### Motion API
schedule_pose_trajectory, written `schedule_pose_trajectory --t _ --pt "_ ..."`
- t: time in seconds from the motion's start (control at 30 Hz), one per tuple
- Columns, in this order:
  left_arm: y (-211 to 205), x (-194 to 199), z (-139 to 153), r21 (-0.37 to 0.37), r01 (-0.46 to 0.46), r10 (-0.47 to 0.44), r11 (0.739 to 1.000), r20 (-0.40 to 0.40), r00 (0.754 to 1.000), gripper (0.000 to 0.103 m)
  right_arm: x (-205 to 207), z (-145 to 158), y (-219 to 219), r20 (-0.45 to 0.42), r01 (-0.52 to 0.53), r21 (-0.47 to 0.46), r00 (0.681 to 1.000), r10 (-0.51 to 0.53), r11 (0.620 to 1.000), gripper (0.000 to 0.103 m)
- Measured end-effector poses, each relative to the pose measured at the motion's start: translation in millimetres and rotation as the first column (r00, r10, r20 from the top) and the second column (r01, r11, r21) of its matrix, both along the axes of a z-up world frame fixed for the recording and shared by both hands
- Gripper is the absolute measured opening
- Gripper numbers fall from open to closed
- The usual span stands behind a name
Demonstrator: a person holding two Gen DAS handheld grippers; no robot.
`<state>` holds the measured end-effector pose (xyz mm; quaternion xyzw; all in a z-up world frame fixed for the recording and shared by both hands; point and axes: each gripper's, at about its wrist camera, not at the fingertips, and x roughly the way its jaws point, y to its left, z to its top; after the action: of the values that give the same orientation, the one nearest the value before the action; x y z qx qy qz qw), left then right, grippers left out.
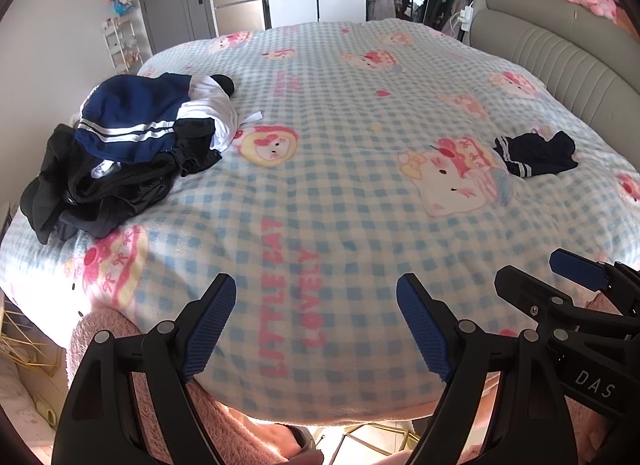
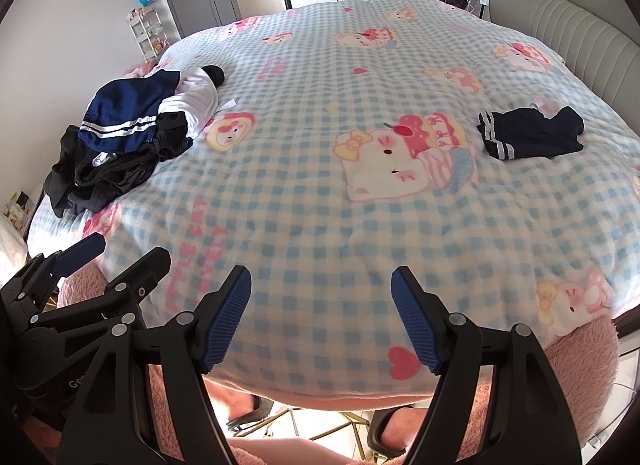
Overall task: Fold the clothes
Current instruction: 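Move both tools toward the pile of dark clothes on the bed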
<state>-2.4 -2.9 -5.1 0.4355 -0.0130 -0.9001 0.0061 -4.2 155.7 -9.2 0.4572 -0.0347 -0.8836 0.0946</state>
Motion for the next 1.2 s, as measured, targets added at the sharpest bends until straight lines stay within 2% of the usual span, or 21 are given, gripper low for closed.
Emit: schedule_pose_trajectory --t 0.17,0.3,0.5,0.63,0.73,0.77,0.83,0.97,1.07,1.13,1.2 --pt "-5.6 -4.5 -9.7 0.101 0.013 -0.015 0.995 0.018 1.0 0.085 -0.2 -1.9 -4.9 -0.015 -0.006 0.058 1.0 0.006 0.998 0.074" --pt "-6.1 -11.1 -26.5 0.154 0.033 -0.041 0.987 0.047 0.998 0.085 -1.4 -4.7 -6.4 -0.02 -0.011 0.087 1.0 0.012 0.996 0.074" --pt "-25.8 -17.2 -31.2 0.186 0.033 -0.043 0.982 0.047 0.998 0.085 -26.4 -14.2 -14.6 0.033 -0.038 0.074 0.999 0.036 0.997 0.074" --pt "-71.0 -19.7 -18.7 0.227 -0.023 0.017 0.974 0.029 0.999 0.085 -48.8 7.9 -48.3 0.014 -0.135 0.071 0.991 0.134 0.988 0.074" --pt "-114.9 -24.0 -3.7 0.199 -0.083 0.091 0.977 -0.034 0.995 0.084 -74.8 28.7 -89.4 -0.057 -0.206 0.069 0.976 0.21 0.976 0.074" --pt "-128.7 -26.4 0.5 0.181 -0.098 0.112 0.979 -0.067 0.991 0.084 -85.7 33.0 -105.0 -0.067 -0.227 0.071 0.971 0.231 0.971 0.074" --pt "-156.3 -35.4 2.1 0.178 -0.139 0.155 0.974 -0.08 0.985 0.082 -106.7 34.3 -141.1 -0.061 -0.271 0.077 0.959 0.276 0.959 0.074" --pt "-219.0 -47.1 -3.0 0.197 -0.293 0.312 0.936 -0.072 0.947 0.08 -140.8 34.5 -216.5 -0.048 -0.382 0.067 0.921 0.386 0.922 0.074" --pt "-259.6 -56.2 -8.3 0.207 -0.405 0.43 0.89 -0.091 0.898 0.08 -165.8 44.4 -276.9 -0.048 -0.481 0.012 0.875 0.481 0.876 0.074" --pt "-285.0 -73.4 -8.6 0.222 -0.459 0.491 0.86 -0.117 0.863 0.08 -177.7 51.5 -317.2 -0.073 -0.535 0.013 0.842 0.534 0.845 0.074" --pt "-309.4 -96.3 -5.1 0.261 -0.477 0.521 0.839 -0.134 0.843 0.08 -193.2 51.1 -352.0 -0.069 -0.546 0.038 0.834 0.547 0.837 0.074"
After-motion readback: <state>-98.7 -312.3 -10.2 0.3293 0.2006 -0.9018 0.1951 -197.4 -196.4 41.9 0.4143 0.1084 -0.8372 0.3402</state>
